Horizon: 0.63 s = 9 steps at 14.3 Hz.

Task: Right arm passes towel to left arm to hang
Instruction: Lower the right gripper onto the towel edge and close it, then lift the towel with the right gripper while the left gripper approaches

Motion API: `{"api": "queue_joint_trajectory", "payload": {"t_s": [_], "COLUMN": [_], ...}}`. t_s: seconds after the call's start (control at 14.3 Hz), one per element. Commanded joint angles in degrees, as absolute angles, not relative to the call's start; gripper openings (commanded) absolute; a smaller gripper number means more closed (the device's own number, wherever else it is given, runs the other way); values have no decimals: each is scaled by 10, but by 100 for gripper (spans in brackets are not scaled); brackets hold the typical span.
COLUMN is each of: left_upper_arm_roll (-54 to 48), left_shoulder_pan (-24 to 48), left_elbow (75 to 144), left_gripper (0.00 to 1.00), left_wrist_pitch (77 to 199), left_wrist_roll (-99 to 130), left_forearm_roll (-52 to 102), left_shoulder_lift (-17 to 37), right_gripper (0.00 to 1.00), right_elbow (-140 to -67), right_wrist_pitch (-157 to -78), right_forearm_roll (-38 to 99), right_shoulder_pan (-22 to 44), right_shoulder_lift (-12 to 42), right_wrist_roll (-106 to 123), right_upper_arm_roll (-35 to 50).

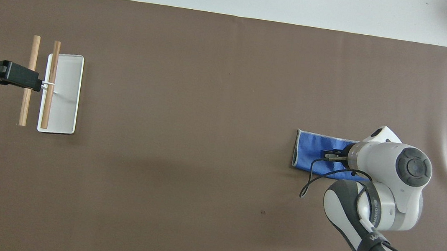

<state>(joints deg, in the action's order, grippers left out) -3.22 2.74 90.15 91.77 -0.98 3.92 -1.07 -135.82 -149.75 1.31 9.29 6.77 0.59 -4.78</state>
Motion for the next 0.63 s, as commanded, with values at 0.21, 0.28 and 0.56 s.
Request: {"api": "queue_joint_trajectory", "payload": {"t_s": [0.21, 0.28, 0.56], "left_upper_arm_roll": [-29, -29, -29], "left_shoulder_pan": [33, 33, 33], "left_elbow": [925, 925, 925], "left_gripper": [100, 100, 100], "left_wrist_pitch": [942, 945, 968], "left_wrist_roll": [18, 20, 85], "left_forearm_roll": [47, 51, 75], "left_shoulder_lift": [-27, -27, -25], "right_gripper": [0, 0, 0], "right_elbow": [-1352, -1333, -1244], "right_wrist_pitch": [-1490, -1460, -1341], "right_forearm_roll": [25, 25, 63], "right_shoulder_pan": [91, 91, 91], "right_shoulder_lift": [67, 65, 54], "right_wrist_roll": [6, 8, 14], "right_upper_arm_roll": [-43, -39, -30]}}
